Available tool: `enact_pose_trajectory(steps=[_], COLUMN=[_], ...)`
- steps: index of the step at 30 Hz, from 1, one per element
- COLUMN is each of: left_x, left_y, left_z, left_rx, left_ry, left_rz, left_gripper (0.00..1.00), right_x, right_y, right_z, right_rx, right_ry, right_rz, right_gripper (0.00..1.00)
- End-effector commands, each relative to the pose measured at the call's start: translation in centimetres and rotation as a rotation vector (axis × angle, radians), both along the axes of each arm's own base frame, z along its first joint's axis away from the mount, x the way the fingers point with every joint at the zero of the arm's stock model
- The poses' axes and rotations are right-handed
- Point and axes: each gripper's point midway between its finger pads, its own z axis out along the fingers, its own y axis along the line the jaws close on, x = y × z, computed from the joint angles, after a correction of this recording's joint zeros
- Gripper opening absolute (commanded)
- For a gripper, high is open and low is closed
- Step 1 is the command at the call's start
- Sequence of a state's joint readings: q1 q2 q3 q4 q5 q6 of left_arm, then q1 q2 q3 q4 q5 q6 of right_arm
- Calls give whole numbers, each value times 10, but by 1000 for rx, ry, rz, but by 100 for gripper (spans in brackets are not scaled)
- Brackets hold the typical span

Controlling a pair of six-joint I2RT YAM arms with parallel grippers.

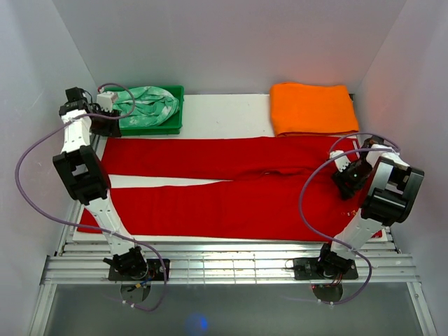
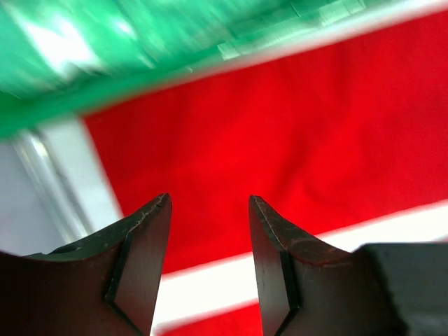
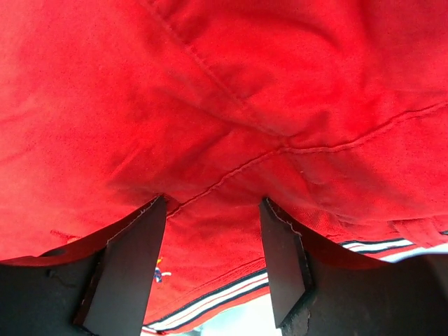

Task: Fold and stack the trousers
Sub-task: Flatten the trousers out

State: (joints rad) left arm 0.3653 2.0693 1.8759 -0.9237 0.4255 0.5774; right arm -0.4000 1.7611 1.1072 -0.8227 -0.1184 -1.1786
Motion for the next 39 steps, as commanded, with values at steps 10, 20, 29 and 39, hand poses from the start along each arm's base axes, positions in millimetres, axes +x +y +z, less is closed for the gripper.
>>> enact_pose_trajectory(steps=[10, 20, 29, 39], left_x=[5, -65, -76, -64], left_y=[15, 8, 23, 37], left_z=[-81, -109, -97, -57], left_rx=[-14, -5, 15, 8], left_ry=[109, 217, 223, 151], left_rz=[47, 26, 16, -2], left_gripper=[47, 39, 39, 45], right_x=[82, 140, 95, 100], right_y=[28, 32, 33, 42], right_z=[99, 70, 2, 56], right_rx=[245, 299, 205, 288], right_ry=[-298, -302, -153, -221], right_rz=[1, -136, -88, -33], right_gripper=[64, 57, 53, 61])
